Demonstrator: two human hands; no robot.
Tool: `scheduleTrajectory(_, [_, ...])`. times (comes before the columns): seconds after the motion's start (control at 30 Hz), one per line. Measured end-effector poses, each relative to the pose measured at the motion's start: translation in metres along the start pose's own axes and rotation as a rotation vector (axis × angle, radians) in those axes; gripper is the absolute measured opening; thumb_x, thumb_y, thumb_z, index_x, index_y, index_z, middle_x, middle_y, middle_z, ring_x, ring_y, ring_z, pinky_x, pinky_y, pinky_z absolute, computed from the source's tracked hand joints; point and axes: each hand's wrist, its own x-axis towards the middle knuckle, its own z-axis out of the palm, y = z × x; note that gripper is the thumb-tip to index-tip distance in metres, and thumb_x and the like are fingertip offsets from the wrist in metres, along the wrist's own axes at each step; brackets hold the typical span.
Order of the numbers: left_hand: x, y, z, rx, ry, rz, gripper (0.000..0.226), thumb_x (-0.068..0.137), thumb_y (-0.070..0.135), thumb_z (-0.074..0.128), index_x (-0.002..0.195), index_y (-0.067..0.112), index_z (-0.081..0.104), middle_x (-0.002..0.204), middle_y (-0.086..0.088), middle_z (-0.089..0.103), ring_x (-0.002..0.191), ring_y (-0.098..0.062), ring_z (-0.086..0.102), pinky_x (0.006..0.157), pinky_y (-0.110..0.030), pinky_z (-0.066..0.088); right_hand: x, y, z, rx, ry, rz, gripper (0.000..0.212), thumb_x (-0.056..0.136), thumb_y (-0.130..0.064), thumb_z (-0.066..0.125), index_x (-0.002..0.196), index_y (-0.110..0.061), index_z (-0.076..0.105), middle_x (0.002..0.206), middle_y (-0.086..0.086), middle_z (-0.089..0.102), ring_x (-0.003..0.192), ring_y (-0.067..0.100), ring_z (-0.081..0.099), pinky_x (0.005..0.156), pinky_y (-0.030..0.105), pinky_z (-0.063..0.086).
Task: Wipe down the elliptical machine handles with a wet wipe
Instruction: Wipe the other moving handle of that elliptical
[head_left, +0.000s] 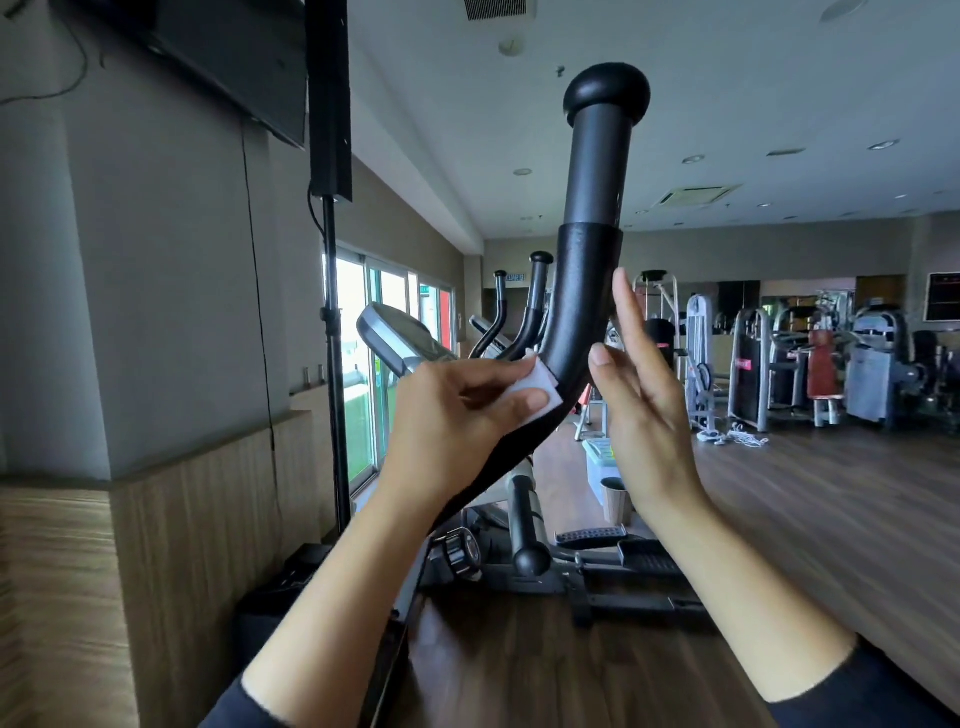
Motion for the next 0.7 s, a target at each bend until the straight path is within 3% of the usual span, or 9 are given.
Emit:
scheduleTrajectory(0.27, [0.018, 0.007, 0.016, -0.257, 0.004, -0.038, 0.025, 0.084, 0.015, 0.073, 0.108, 0.008, 0.073, 0.1, 0.002, 0.074, 0.088, -0.004, 0.069, 0.084, -0.022, 0.055, -0.004, -0.001, 0.002, 0.044, 0.017, 0.024, 0.058, 0.098, 0.001, 0.043, 0.144, -0.032, 0.028, 0.14, -0.028, 0.039, 0.133, -0.009, 0.036, 0.111, 0.017, 0.031])
scheduleTrajectory(0.43, [-0.011, -0.01, -0.006, 0.008, 0.015, 0.001, 0.026, 0.072, 0.014, 0.082, 0.096, 0.019, 0.076, 0.084, 0.004, 0.072, 0.074, -0.008, 0.066, 0.076, -0.021, 0.053, -0.006, 0.006, 0.0, 0.072, 0.022, 0.027, 0.061, 0.097, 0.002, 0.044, 0.146, -0.029, 0.024, 0.145, -0.026, 0.033, 0.129, -0.014, 0.038, 0.101, 0.009, 0.035])
scheduleTrajectory(0.57, [-0.022, -0.006, 0.007, 0.115, 0.176, 0.092, 0.024, 0.072, 0.02, 0.083, 0.095, 0.021, 0.077, 0.084, 0.005, 0.071, 0.078, -0.01, 0.067, 0.078, -0.029, 0.054, -0.005, 0.01, -0.001, 0.117, 0.0, 0.021, 0.061, 0.098, 0.003, 0.042, 0.15, -0.016, 0.017, 0.145, -0.014, 0.038, 0.127, -0.004, 0.037, 0.108, 0.021, 0.036])
scheduleTrajectory(0.63, [-0.021, -0.002, 0.021, 0.122, 0.259, 0.145, 0.024, 0.073, 0.024, 0.082, 0.097, 0.021, 0.077, 0.083, 0.002, 0.07, 0.077, -0.013, 0.066, 0.076, -0.033, 0.053, -0.004, 0.012, -0.003, 0.139, -0.023, 0.023, 0.062, 0.098, 0.0, 0.044, 0.15, -0.02, 0.018, 0.143, -0.018, 0.046, 0.129, -0.001, 0.04, 0.107, 0.022, 0.039])
scheduleTrajectory(0.7, [-0.02, -0.001, 0.032, 0.142, 0.328, 0.206, 0.025, 0.074, 0.026, 0.08, 0.098, 0.02, 0.076, 0.084, 0.001, 0.069, 0.077, -0.014, 0.065, 0.074, -0.034, 0.052, -0.002, 0.014, -0.005, 0.161, -0.041, 0.015, 0.062, 0.097, -0.001, 0.046, 0.147, -0.027, 0.019, 0.15, -0.012, 0.037, 0.128, -0.007, 0.044, 0.102, 0.016, 0.04])
